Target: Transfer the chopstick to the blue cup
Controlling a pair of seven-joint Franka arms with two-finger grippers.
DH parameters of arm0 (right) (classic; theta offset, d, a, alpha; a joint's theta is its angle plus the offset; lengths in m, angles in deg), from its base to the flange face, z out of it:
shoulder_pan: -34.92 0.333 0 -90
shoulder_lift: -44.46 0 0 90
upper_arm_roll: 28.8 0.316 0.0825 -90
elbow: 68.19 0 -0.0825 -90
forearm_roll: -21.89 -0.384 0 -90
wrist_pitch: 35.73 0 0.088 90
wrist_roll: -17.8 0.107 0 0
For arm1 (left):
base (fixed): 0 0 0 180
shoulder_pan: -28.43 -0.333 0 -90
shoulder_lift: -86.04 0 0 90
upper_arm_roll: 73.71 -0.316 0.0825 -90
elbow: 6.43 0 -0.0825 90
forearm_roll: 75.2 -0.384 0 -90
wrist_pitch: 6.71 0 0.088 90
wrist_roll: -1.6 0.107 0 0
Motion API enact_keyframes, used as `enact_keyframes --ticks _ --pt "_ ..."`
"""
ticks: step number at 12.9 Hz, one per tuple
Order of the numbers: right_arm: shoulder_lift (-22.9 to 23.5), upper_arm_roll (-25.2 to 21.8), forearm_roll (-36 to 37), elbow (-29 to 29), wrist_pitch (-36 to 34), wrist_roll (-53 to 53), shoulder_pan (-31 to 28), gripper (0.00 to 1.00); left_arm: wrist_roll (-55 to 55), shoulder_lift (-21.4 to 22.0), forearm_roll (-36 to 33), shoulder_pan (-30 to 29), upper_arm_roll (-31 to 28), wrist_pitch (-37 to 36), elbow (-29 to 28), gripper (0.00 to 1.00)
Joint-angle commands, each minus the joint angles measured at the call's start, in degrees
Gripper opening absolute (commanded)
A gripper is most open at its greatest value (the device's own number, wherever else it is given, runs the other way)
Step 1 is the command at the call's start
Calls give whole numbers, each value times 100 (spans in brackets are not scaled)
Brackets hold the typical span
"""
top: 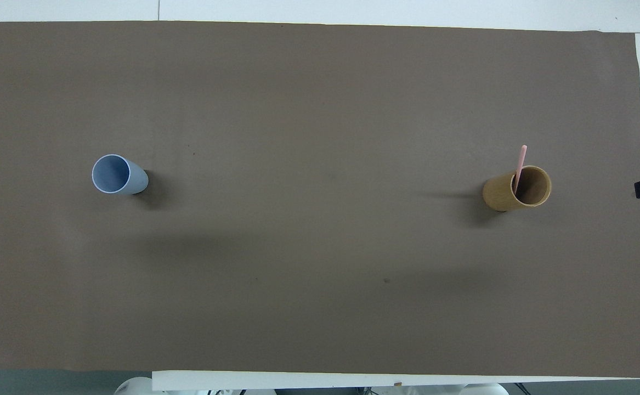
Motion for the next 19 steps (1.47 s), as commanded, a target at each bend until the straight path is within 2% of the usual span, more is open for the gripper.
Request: enact_keyframes --ticks 1,7,8,10,11,13,15,16,19 --pt "-115 33 -96 148 71 44 -58 100 73 41 -31 -52 14 -73 -33 100" --pt "-115 33 -96 148 71 44 -58 100 73 49 -31 1 23 -90 -41 100" --pt "-115 33 -96 148 71 44 -58 100 55 76 -22 18 23 40 -189 100" --pt "-124 33 -96 148 71 44 -58 100 -111 557 -5 19 32 1169 -1353 100" --pt "-115 33 -96 148 71 44 -58 100 -268 664 -4 19 32 1602 -1786 100" --pt "-124 33 -96 148 71 44 -58 100 -366 595 -4 10 23 2253 -2323 100" --pt "-115 33 -96 148 71 44 -58 100 -909 568 -4 27 32 3315 -3053 100" --pt "-115 33 -96 148 71 44 -58 100 -964 429 -4 80 32 3607 -3230 100" --pt "-115 33 -96 148 63 44 -58 100 -1175 24 -13 282 41 3855 -3276 100"
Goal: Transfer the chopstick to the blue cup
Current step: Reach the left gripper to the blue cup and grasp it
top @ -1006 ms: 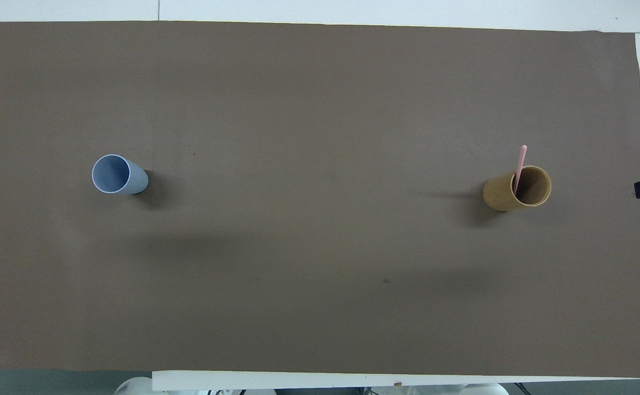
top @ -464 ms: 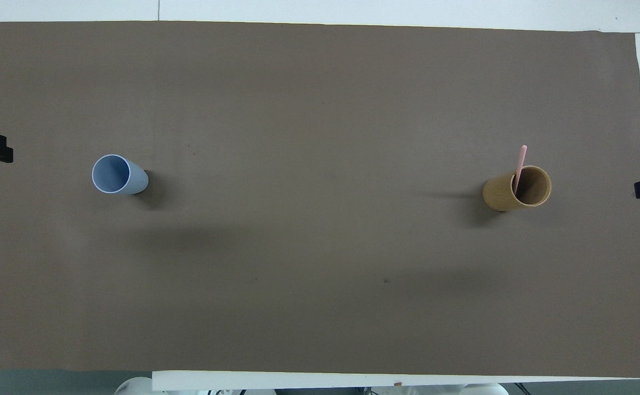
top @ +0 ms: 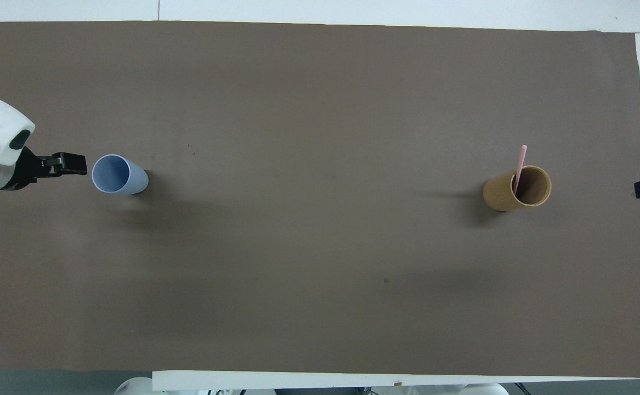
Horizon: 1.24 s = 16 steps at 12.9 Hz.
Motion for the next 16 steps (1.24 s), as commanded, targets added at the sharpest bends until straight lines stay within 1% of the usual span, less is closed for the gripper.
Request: enact_keyframes --ticks 1,2,4,5,6,9,11,13,14,16 --pt "-115 33 -96 157 71 44 -59 100 -205 -266 -22 194 -22 424 -171 100" --pt "-115 33 -96 148 71 44 -59 100 -240 -302 -14 264 -31 591 -285 99" --pt "-115 33 -96 148 71 44 -59 100 -258 -399 -22 265 -31 689 -391 92" --pt "-115 33 -96 157 63 44 -59 100 -380 -408 -14 274 -31 628 -383 41" --pt "-115 33 -96 148 71 44 -50 100 -494 -408 -22 265 -22 575 -391 1" --pt "-115 33 -96 148 71 44 -59 100 -522 -469 -14 274 -22 627 -339 0" --pt "-115 33 -96 148 71 44 -50 100 -836 -531 -14 361 -5 889 -286 0" --pt "-115 33 -96 148 71 53 -59 100 -1512 -548 -14 851 4 1154 -269 0" --pt "-115 33 -96 148 71 44 -59 100 -1994 -618 -5 1280 4 1137 -120 0" --pt "-115 33 -96 148 71 53 -59 100 -2952 -977 13 2037 4 1119 249 0"
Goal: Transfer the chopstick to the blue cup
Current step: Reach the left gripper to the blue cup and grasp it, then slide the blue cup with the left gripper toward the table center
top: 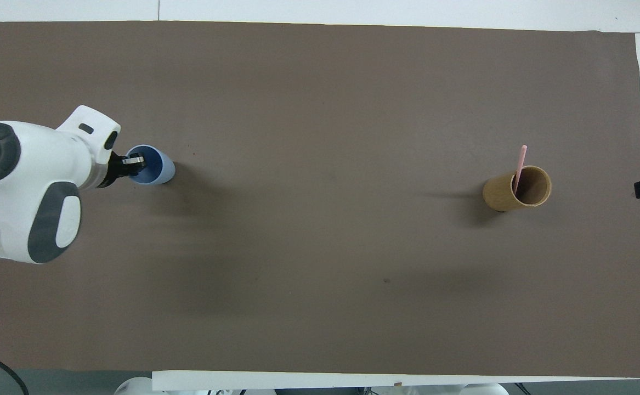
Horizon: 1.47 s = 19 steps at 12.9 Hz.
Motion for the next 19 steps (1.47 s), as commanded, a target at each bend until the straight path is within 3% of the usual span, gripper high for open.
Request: enact_keyframes --ticks 1,4,6,9,13,16,17,18,19 --pt "-115 33 -96 147 71 44 -59 100 -1137 -663 7 953 -70 96 572 0" --pt "-115 33 -96 147 63 44 -59 100 -1853 -1367 286 1641 -70 -341 1652 0" --pt "-115 33 -96 147 71 44 -59 100 -1967 -1631 411 1852 -70 -536 2015 0" --pt "-123 33 -96 147 71 44 -59 100 -2144 -1773 393 1977 -70 -571 2086 0" --pt "-123 33 -96 155 63 62 -68 100 -2100 -1729 -194 1924 -88 -1431 2086 0" --pt "-123 33 -87 164 36 62 -59 100 -2056 -1712 -213 1897 -88 -1468 2043 1" --pt "-123 33 -87 164 -59 79 -67 100 -2030 -1712 -213 1897 -88 -1451 2025 16" --pt "-149 33 -78 217 -78 79 -59 100 -2030 -1712 -213 1897 -79 -1407 2025 56" --pt "-193 33 -78 278 -69 62 -59 100 -2030 -1712 -213 1906 -88 -1398 2034 87"
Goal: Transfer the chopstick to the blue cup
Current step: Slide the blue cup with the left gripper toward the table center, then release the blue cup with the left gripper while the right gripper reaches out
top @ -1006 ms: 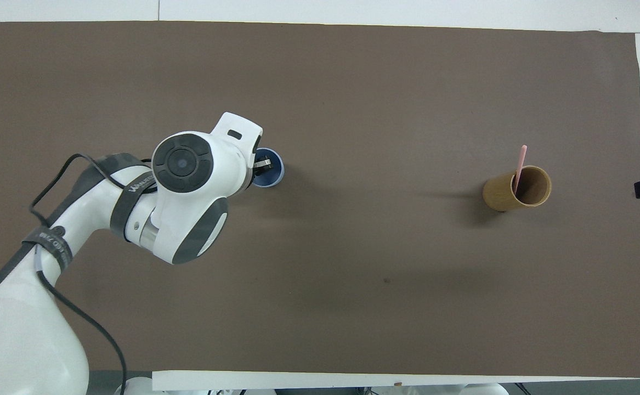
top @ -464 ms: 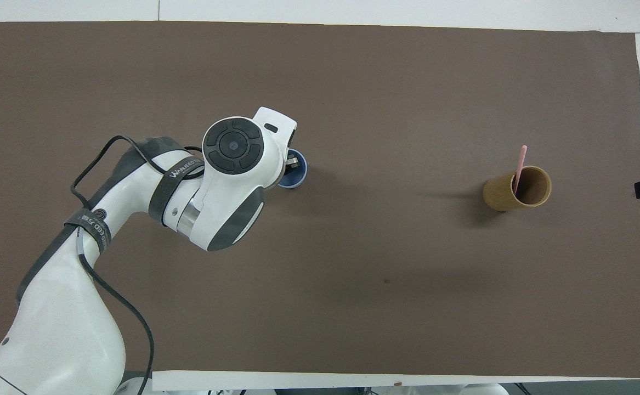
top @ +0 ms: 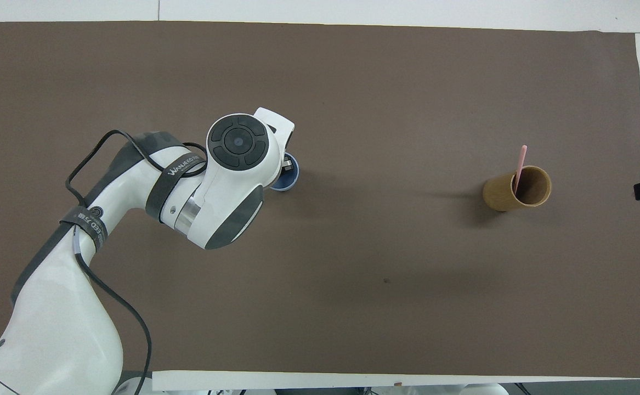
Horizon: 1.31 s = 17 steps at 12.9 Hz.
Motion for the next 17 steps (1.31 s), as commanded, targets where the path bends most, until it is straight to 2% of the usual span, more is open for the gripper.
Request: enact_keyframes --ticks 1,4,8,10,13,15,17 --pt "-196 33 -87 248 56 61 -33 100 42 -22 -91 13 -53 -22 -32 99" --pt "-187 51 -87 239 74 35 -24 100 51 328 -82 -110 -80 -73 -6 100" --pt "-117 68 -87 98 118 -43 -32 100 86 1303 -82 -417 -88 -749 -6 99" --pt "-126 77 -105 177 555 -420 107 100 444 1726 -82 -829 -88 -1039 -15 98" --pt "5 86 -192 361 1293 -789 546 100 2374 2026 -56 -1821 -97 -1802 230 99" --pt "-11 77 -752 1104 2484 -1359 565 100 3771 2105 -56 -2612 -97 -2330 555 99" --pt "-3 77 -773 1634 2973 -1939 565 100 4801 2053 -47 -3228 -97 -2718 924 99"
